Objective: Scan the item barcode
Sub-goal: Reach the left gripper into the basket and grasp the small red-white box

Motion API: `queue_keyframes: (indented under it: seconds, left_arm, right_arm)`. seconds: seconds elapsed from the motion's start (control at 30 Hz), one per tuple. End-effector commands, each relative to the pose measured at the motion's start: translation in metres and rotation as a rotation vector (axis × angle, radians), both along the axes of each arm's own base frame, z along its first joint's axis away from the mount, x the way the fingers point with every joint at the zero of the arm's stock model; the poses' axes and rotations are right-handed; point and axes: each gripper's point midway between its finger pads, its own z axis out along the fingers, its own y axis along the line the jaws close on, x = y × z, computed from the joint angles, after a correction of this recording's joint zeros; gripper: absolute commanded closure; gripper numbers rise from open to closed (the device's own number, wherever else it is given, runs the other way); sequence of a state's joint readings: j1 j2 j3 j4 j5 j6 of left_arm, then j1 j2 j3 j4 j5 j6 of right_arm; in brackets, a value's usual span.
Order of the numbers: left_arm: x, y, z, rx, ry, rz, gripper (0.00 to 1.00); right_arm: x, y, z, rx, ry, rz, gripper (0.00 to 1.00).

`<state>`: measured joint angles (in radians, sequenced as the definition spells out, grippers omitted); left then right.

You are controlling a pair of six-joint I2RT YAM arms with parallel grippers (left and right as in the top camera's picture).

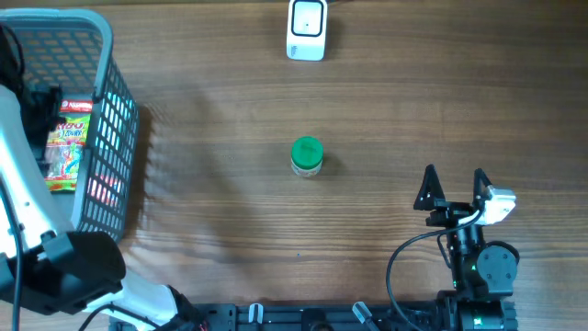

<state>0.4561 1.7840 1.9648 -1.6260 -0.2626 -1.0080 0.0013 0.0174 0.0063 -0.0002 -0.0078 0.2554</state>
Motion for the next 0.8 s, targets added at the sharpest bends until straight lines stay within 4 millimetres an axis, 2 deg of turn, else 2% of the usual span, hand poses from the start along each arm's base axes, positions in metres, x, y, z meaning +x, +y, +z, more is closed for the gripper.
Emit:
queue_keyframes:
  seconds: [0.0,0.1,0.27,0.37,0.43,0.73,0.77]
  left_arm:
    - [-0.019,0.011,-0.027,-0.034,0.059,0.075,0.0]
    - [-0.025,0.014,-0.056,-0.055,0.102,0.081,0.0]
    - [-0.023,0.014,-0.124,-0.063,0.116,0.051,0.0]
    - [-0.022,0.012,-0.161,-0.068,0.105,-0.006,0.0]
    - [-0.017,0.01,-0.177,-0.08,0.083,-0.078,0.0]
    - [-0.022,0.002,-0.209,-0.096,0.067,-0.097,0.01]
    - [-0.022,0.002,-0.209,-0.095,0.065,-0.097,0.09]
  right_arm:
    - [0.0,0.004,0.002,-0.017,-0.011,0.02,0.0]
    - [0.0,0.004,0.002,-0.017,-0.011,0.02,0.0]
    - [0.0,0.004,0.002,-0.017,-0.011,0.02,0.0]
    - [0.0,0.004,0.002,-0.017,-0.011,0.02,0.0]
    - [0.0,0.004,0.002,-0.017,-0.011,0.02,0.0]
    - [0.0,0.004,0.002,-0.017,-0.011,0.02,0.0]
    - [0.0,0.004,0.002,-0.017,-0.011,0.02,0.0]
